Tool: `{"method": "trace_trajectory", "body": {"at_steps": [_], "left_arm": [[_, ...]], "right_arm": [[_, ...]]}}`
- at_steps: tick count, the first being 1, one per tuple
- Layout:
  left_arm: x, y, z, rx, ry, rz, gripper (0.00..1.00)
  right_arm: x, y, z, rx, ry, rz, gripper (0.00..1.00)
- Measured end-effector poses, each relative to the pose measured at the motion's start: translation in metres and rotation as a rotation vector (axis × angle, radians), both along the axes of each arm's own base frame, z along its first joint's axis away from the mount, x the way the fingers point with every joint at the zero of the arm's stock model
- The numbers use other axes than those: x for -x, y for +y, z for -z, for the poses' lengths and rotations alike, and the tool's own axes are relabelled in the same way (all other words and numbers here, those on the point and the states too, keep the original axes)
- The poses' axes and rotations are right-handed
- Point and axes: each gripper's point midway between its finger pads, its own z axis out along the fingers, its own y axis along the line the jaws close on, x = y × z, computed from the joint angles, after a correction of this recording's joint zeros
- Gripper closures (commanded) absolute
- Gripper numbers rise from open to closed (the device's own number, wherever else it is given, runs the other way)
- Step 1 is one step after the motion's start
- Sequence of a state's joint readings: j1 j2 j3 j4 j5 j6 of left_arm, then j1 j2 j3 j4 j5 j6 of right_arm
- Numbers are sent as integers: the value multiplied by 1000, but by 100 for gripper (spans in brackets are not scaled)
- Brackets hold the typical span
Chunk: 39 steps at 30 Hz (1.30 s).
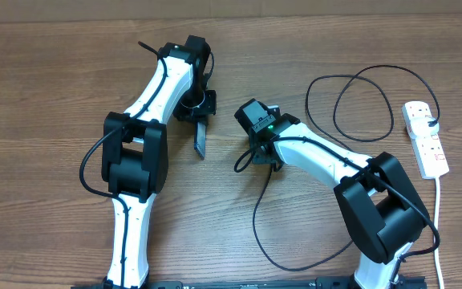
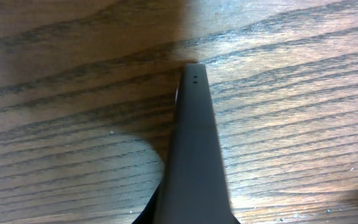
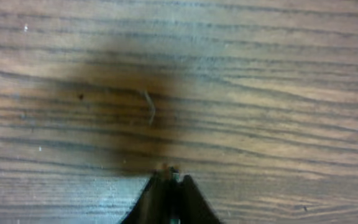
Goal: Plug charger to phone and switch on socket
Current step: 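Close the right gripper on the USB-C plug and lift it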
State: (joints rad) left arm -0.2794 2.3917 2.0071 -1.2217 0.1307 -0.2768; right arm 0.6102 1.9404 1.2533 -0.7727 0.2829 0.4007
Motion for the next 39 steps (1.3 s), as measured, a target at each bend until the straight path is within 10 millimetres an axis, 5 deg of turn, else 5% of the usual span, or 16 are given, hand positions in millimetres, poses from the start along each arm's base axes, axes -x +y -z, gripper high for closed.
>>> {"method": "trace_trajectory", "body": {"at_steps": [17,24,28,35,39], "left_arm": [[-1,0,0,1,-3,0,96],[-1,0,0,1,-3,0,96],[-1,0,0,1,-3,0,96],[-1,0,0,1,-4,0,96],[-1,0,0,1,-3,0,96]], "right_arm": [[5,2,2,-23,36,-12,51],[6,1,6,-120,101,27,24],[8,-3,7,-161,133,64,26],[15,-7,8,-179,174,137,56],[21,-8,8,-181,197,180,58]]}}
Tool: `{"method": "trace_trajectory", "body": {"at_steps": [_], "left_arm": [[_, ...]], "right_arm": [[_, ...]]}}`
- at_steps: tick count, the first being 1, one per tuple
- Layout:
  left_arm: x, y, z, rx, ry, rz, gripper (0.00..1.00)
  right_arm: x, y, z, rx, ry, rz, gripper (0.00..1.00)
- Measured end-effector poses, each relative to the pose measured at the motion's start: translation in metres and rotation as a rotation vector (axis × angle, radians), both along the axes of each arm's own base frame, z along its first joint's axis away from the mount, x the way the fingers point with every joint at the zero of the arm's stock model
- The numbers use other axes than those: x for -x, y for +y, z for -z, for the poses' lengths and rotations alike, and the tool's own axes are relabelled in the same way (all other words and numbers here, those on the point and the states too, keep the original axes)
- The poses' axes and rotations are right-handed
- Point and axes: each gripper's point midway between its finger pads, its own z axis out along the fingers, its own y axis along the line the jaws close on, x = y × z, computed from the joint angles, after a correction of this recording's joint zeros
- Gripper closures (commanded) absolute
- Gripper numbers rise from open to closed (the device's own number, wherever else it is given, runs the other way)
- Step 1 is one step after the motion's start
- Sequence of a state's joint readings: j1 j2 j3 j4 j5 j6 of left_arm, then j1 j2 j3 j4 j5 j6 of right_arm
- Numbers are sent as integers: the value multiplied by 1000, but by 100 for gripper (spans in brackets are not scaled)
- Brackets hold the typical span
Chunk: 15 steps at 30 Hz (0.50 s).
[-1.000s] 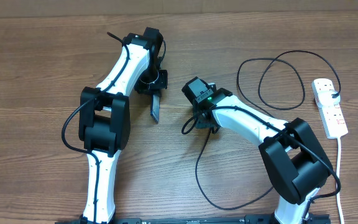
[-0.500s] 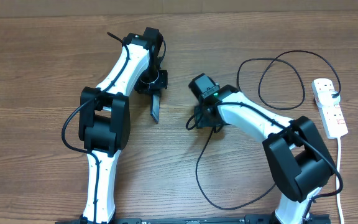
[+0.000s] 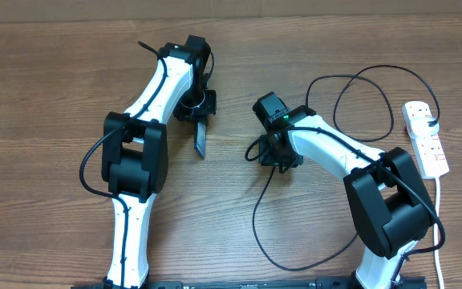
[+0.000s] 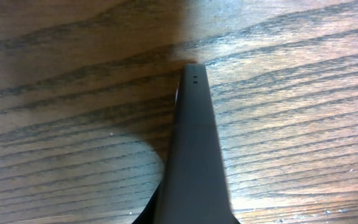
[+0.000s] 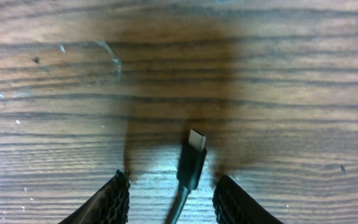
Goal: Plug charger to phone and switch on socket
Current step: 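Close the right gripper on the USB-C plug and lift it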
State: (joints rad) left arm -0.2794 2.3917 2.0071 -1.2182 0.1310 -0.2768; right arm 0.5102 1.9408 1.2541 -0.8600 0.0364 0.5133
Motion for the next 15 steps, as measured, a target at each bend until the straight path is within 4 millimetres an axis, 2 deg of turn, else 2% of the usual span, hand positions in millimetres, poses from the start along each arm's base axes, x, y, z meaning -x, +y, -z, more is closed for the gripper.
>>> {"method": "trace_trajectory", "body": {"at_steps": [3,10,15], "left_arm": [[0,0,0,0,0,0,96],[0,0,0,0,0,0,96],[0,0,0,0,0,0,96]], "right_arm": [[0,1,0,-5,2,14,63],[5,-2,5,4,29,67,63],[4,-5,5,-9,40,98,76]]}}
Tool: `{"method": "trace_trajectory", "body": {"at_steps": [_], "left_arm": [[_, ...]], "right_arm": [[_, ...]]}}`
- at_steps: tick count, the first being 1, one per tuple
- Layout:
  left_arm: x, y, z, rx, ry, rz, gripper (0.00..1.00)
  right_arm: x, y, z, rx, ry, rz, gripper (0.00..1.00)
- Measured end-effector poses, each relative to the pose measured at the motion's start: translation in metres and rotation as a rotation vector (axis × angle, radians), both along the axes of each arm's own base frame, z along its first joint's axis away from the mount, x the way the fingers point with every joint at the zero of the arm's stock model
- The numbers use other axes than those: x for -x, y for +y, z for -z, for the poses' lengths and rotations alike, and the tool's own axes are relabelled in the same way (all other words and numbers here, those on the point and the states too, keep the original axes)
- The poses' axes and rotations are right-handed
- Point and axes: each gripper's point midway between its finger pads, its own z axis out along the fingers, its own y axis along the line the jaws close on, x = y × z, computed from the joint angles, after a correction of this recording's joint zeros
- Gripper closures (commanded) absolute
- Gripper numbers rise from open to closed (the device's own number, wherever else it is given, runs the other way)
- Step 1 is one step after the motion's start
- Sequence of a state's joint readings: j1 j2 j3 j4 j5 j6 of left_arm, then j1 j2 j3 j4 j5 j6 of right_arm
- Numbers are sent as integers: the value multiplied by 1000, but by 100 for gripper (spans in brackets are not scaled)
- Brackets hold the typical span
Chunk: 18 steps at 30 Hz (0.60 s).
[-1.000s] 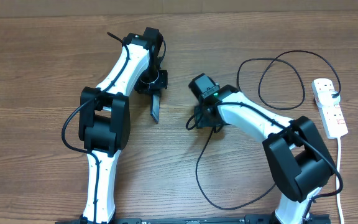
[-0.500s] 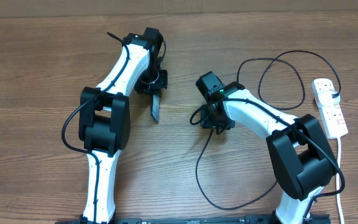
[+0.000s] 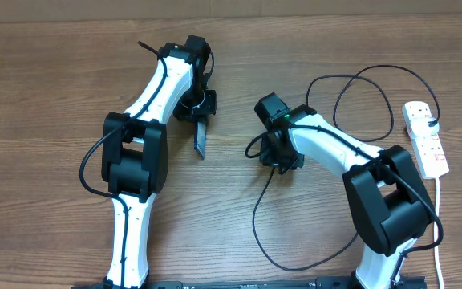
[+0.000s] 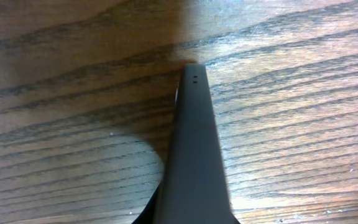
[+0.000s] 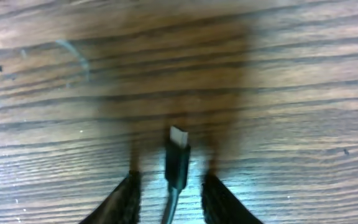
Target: Plug charger to phone and switch on socket
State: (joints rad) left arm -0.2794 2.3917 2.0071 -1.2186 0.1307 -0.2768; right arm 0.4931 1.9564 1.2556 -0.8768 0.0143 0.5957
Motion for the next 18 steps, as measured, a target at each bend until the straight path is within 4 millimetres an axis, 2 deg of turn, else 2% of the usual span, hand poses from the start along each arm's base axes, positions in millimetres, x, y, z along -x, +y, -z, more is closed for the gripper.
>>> {"method": "trace_trajectory", "body": {"at_steps": [1,10,12,18], "left_arm": [[0,0,0,0,0,0,96],[0,0,0,1,-1,11,96],[0,0,0,1,-1,12,96],[0,0,0,1,-2,16,96]], "right_arm": [[-1,-1,0,-7,3,8,82],[-1,-5,1,-42,30,54,92],[-2,-5,1,-43,30,55,96],[-2,-3,1,-53,29,58,96]]}}
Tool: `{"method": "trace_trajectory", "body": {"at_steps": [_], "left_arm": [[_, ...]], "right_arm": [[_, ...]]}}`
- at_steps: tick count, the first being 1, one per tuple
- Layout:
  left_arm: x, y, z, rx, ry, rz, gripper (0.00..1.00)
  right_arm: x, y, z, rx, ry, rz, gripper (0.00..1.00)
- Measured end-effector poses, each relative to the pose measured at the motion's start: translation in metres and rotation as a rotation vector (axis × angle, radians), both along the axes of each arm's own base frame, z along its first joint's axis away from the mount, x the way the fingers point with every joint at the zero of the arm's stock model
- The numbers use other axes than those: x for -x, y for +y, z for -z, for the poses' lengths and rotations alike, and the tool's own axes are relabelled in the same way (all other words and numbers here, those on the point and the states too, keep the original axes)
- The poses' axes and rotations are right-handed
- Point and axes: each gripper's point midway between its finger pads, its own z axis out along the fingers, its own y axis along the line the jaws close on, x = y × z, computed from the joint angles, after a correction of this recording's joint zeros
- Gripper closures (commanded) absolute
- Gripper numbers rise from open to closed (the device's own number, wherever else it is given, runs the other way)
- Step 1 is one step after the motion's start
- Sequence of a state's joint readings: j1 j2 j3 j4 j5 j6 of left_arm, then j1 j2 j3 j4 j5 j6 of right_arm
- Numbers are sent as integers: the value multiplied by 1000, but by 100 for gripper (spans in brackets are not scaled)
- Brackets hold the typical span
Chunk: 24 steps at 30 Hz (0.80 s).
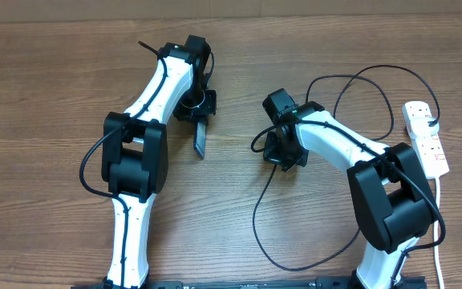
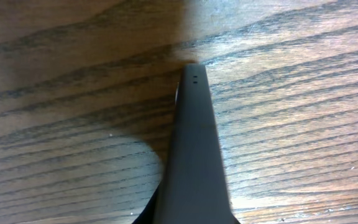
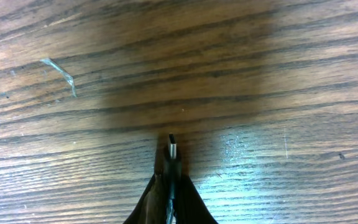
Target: Plug charger to phone and switch on socket
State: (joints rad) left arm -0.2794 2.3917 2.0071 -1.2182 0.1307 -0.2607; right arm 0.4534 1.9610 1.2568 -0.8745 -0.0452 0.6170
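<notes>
The dark phone [image 1: 200, 140] stands on its long edge on the wooden table, and my left gripper [image 1: 193, 108] is shut on its far end. In the left wrist view the phone's [image 2: 194, 143] thin edge runs away from my left gripper [image 2: 191, 219], whose fingers are mostly hidden behind it. My right gripper [image 1: 284, 154] sits right of the phone, a gap of bare wood between them. It is shut on the black charger plug [image 3: 172, 149], whose metal tip pokes out past my right gripper [image 3: 171, 186]. The white power strip [image 1: 425, 138] lies far right.
The black charger cable [image 1: 257, 217] trails from the right gripper toward the front edge, and loops [image 1: 363, 76] at the back right toward the power strip. A small scrap [image 3: 59, 73] lies on the table [image 1: 46, 96] ahead of the right gripper.
The right gripper's fingers stood apart on either side of the plug; now they are shut on it, with the plug turned on edge. The left gripper and phone have not moved.
At first the right gripper was shut low over the table nearer the phone. Later it stood further right, open, with the plug lying between its fingers. Its fingers then stood closer together, and now they are shut on the plug. The left gripper held the phone on edge throughout.
</notes>
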Motion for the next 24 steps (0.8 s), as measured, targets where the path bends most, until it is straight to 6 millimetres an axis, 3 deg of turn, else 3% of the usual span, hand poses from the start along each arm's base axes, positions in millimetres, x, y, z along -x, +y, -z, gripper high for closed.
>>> {"method": "trace_trajectory", "body": {"at_steps": [5,10,17,24], "left_arm": [[0,-2,0,14,2,8,96],[2,-19,-3,117,4,81,96],[12,-55,-18,364,6,254,96],[18,-64,-32,529,6,327,96]], "right_arm": [[1,3,0,-17,8,0,96],[1,13,-1,-81,22,-19,96],[0,61,-17,-375,-11,-281,96],[19,101,-59,-687,-66,-561,96]]}}
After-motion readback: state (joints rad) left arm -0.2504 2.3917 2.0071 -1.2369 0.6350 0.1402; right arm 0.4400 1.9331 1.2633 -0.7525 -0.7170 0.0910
